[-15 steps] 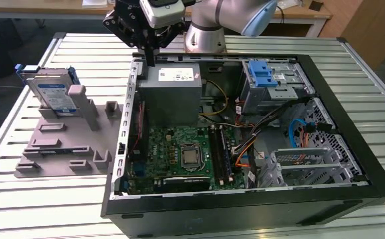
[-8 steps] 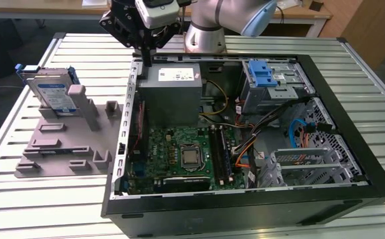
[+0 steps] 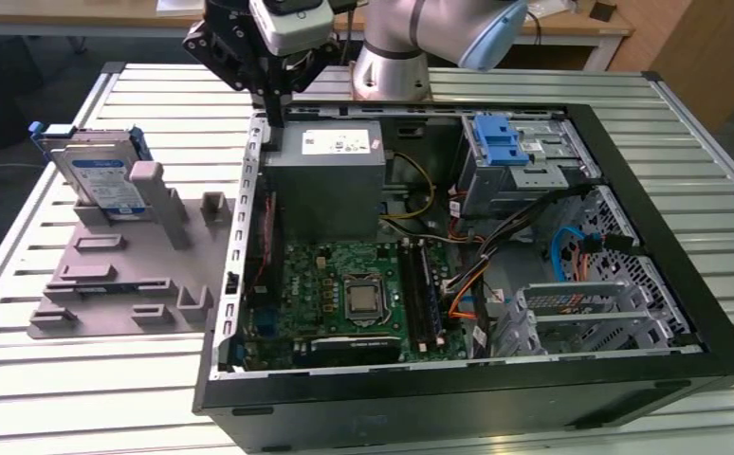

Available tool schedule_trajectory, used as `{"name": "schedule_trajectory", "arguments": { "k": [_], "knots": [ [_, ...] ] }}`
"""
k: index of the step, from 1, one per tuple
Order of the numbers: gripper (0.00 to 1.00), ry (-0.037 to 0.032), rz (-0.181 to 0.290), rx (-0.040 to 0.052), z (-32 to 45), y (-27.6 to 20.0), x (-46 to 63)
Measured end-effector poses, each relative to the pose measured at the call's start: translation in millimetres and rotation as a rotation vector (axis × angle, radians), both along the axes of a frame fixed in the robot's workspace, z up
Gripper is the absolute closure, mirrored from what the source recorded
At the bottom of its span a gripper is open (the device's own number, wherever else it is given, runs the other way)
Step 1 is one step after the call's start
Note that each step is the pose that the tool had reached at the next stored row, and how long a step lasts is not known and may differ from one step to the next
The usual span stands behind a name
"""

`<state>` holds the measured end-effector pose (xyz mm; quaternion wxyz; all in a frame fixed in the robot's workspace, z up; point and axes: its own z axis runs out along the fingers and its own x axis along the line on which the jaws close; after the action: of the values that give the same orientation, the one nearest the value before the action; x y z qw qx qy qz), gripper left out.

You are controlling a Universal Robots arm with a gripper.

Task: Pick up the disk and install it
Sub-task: 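Reach for the disk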

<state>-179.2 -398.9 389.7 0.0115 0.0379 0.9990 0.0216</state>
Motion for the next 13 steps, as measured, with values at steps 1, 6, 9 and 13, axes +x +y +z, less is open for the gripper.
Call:
{"name": "schedule_trajectory", "arguments": {
  "k": [1, 6, 9, 13],
  "knots": [
    [0.89, 0.0001, 0.0, 0.0, -0.1, 0.0, -0.7],
    [0.89, 0.0005, 0.0, 0.0001, -0.4, 0.0, -4.1],
    [0.89, 0.0007, 0.0, 0.0, -0.6, 0.0, -6.0],
    [0.89, 0.0011, 0.0, 0.0001, -0.8, 0.0, -8.6]
  ]
}}
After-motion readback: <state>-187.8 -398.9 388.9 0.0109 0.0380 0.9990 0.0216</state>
